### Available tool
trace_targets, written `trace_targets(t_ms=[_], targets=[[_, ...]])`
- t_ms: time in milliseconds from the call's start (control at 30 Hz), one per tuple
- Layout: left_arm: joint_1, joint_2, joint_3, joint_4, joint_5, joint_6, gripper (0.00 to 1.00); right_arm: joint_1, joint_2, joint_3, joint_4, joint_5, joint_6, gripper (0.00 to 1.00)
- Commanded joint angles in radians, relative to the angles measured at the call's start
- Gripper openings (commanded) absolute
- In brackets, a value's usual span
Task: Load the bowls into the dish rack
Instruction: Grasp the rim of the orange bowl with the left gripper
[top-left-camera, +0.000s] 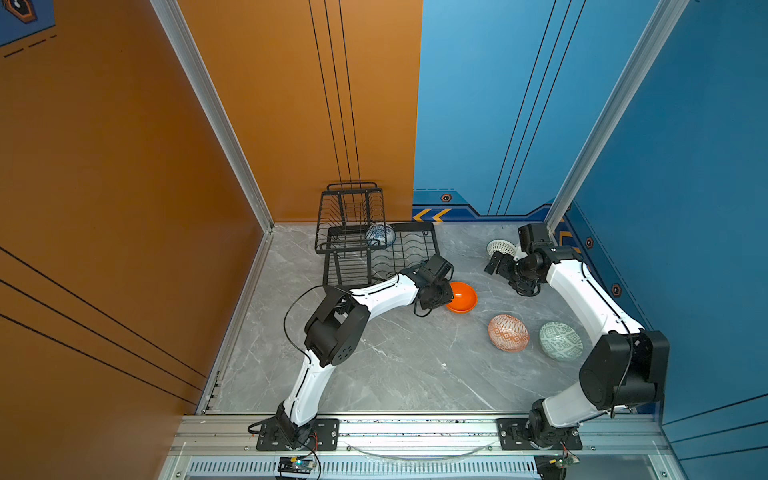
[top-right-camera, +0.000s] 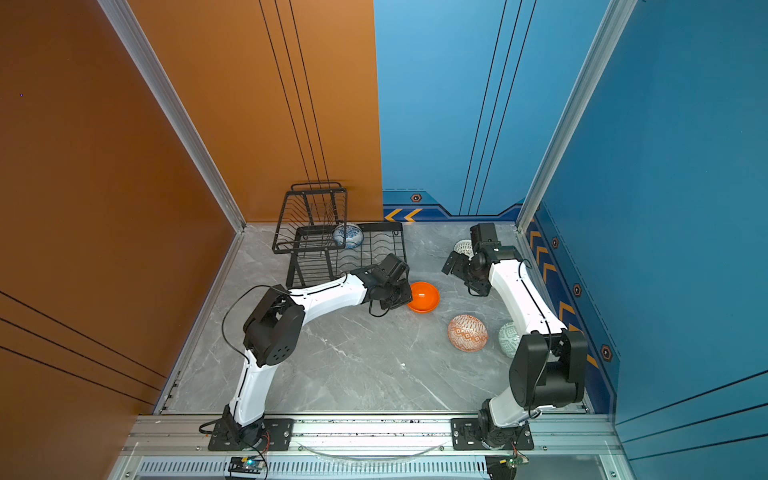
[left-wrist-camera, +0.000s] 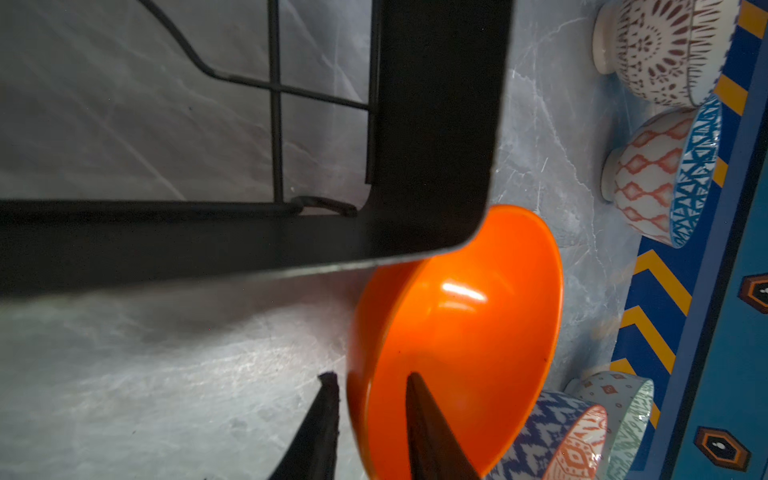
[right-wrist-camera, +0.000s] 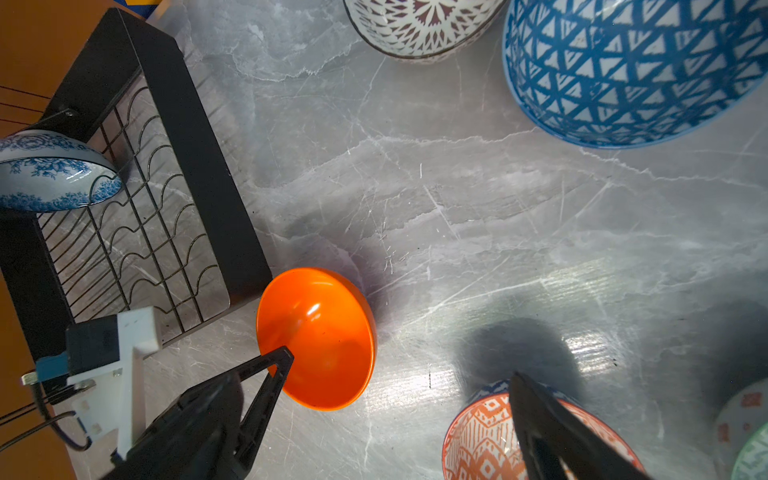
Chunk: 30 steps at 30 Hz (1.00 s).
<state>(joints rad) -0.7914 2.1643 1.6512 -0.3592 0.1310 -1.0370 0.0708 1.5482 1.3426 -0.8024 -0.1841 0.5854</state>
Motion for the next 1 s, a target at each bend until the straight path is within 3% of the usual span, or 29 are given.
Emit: trace_targets(t_ms=[0, 600, 967], targets=[[0.000, 0.035, 0.008, -0.027, 0.002, 0.022, 0.26, -0.005, -0.003, -0.008, -0.024, -0.014, 0.017, 1.00], [-0.006, -0.007, 0.070, -0.066, -0.024, 0.099, 0.00, -0.005, 0.001, 0.022, -0.025, -0.039, 0.057, 1.00], [-0.006, -0.133, 0.110, -0.117, -0.135, 0.184, 0.00, -0.008, -0.053, 0.112, -0.033, -0.087, 0.227, 1.00]])
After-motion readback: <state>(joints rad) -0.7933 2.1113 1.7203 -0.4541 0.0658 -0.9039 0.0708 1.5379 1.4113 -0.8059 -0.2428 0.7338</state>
